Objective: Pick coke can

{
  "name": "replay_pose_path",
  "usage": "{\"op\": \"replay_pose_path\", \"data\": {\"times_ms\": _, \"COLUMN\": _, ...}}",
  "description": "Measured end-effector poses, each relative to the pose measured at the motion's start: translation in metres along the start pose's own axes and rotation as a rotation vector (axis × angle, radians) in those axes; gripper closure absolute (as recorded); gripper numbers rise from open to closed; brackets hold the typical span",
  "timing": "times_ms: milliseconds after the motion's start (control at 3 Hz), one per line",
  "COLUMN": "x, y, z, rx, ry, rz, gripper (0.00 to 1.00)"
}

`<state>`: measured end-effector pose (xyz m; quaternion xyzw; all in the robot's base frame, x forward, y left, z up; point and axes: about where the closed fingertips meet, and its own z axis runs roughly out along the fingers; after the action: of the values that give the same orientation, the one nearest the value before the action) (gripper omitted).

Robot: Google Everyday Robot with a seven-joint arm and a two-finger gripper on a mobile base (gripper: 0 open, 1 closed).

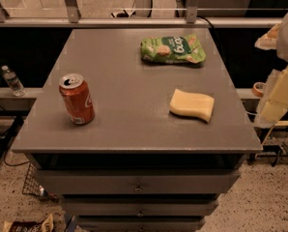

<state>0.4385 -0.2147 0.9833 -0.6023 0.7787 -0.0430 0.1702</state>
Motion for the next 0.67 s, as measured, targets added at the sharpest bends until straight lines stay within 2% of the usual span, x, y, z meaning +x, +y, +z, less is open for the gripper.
{"op": "replay_pose_path", "data": {"times_ms": 333, "x": 0.000, "y": 0.000, "z": 0.000, "rx": 0.000, "ry": 0.000, "rz": 0.000, "gripper": 0.00}}
{"op": "replay_pose_path", "data": {"times_ms": 667, "x": -0.007, "y": -0.001, "z": 0.011, "rx": -0.055, "ry": -0.003, "rz": 0.023, "gripper": 0.00}}
